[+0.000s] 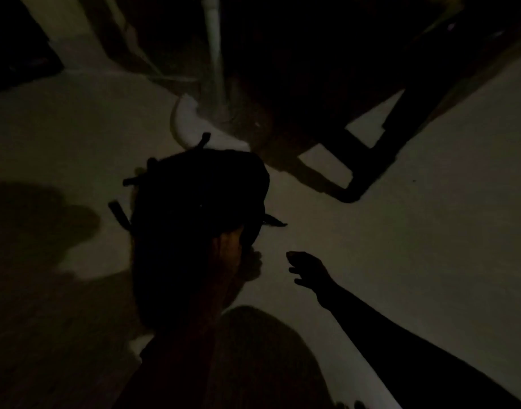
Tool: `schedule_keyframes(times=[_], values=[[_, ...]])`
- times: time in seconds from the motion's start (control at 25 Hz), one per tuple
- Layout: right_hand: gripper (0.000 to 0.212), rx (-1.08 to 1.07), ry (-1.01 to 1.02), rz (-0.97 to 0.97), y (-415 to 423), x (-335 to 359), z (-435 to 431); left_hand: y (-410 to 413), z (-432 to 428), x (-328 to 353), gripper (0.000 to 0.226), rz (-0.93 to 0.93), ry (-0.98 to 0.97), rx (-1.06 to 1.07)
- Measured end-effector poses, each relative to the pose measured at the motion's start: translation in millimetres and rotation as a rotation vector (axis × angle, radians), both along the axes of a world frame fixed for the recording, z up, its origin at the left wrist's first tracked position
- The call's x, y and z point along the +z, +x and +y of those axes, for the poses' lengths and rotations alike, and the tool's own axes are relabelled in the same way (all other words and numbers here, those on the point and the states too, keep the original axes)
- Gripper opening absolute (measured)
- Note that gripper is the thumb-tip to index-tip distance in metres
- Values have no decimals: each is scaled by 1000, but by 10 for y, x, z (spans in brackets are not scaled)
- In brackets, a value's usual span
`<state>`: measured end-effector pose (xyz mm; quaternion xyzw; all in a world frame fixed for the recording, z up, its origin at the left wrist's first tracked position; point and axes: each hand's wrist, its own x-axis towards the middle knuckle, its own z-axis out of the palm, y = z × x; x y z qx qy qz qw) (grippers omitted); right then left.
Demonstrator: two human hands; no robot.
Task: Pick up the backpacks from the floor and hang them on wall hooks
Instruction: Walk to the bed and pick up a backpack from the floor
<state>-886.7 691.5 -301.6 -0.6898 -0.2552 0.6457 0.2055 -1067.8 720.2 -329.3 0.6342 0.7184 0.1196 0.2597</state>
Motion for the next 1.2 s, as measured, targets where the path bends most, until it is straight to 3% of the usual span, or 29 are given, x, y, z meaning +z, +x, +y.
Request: schedule_keyframes(times=[0.16, 0.36, 0.56, 0.64, 0.8, 0.92, 1.04, 1.2], values=[[41, -138, 35, 41, 365, 1530, -275, 154, -134, 1593, 41, -282, 74, 31], [37, -213, 105, 31, 702, 3611, -909, 699, -541, 3639, 37, -510, -172, 195], [47, -152, 258, -128, 866, 5311, -1496, 1566, -889, 5061, 39, -859, -501, 315], [57, -187, 308, -191, 1053, 5632, -1641, 1939, -933, 5394, 41, -1014, -641, 364], [77, -390, 148, -278, 1923, 5766, -1914, 2995, -1127, 5817, 44, -1108, -815, 222], [57, -511, 153, -307, 2645, 5785, -1999, 3852, -1189, 6030, 42, -1061, -849, 132], [31, -690, 279, -273, 3309, 5794, -1969, 4506, -1105, 6277, 38, -1002, -889, -47], [27, -839, 441, -183, 4208, 5809, -1702, 5176, -881, 6416, 49, -830, -779, -283]])
